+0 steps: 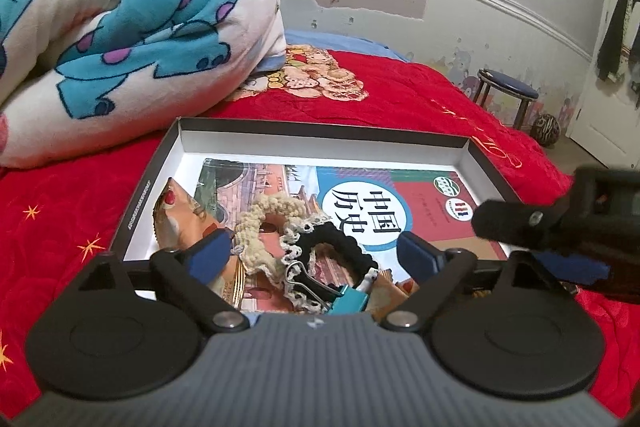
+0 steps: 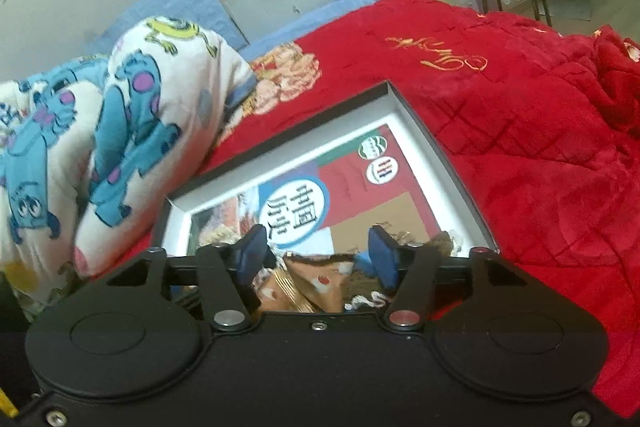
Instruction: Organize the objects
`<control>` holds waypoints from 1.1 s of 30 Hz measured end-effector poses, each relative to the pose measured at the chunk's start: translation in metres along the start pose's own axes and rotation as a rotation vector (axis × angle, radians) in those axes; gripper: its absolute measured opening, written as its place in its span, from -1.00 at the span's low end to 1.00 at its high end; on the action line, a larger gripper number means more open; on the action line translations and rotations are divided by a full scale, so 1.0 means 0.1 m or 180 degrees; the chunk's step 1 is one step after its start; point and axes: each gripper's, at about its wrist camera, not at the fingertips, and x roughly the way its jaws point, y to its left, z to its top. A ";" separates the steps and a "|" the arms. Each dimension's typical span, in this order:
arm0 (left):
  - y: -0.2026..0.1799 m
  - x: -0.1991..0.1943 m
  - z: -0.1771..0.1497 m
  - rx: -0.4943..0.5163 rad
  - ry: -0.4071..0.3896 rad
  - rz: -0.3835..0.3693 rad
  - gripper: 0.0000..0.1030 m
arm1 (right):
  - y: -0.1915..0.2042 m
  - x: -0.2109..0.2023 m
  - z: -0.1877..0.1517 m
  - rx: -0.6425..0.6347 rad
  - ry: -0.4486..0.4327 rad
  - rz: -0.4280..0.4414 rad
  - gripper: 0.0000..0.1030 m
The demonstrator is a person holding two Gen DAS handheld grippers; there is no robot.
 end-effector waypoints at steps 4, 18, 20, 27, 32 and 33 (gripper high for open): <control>0.00 -0.02 0.01 0.0015 -0.0037 0.0023 1.00 | 0.03 -0.05 -0.01 -0.0033 -0.0038 0.0066 0.50; 0.04 -0.05 0.01 -0.0006 -0.0063 0.0097 1.00 | 0.00 -0.10 -0.02 -0.0034 -0.0004 0.0098 0.53; 0.04 -0.05 0.01 -0.0013 -0.0060 0.0103 1.00 | -0.02 -0.09 -0.02 0.0008 -0.0007 0.0089 0.53; 0.06 -0.04 0.00 -0.0014 -0.0047 0.0119 1.00 | 0.02 -0.07 -0.03 -0.0033 0.0007 0.0096 0.53; 0.06 -0.04 0.01 -0.0027 -0.0034 0.0114 1.00 | 0.03 -0.07 -0.04 -0.0042 0.0010 0.0108 0.53; 0.06 -0.04 0.01 -0.0024 -0.0030 0.0113 1.00 | 0.03 -0.07 -0.04 -0.0044 0.0010 0.0106 0.53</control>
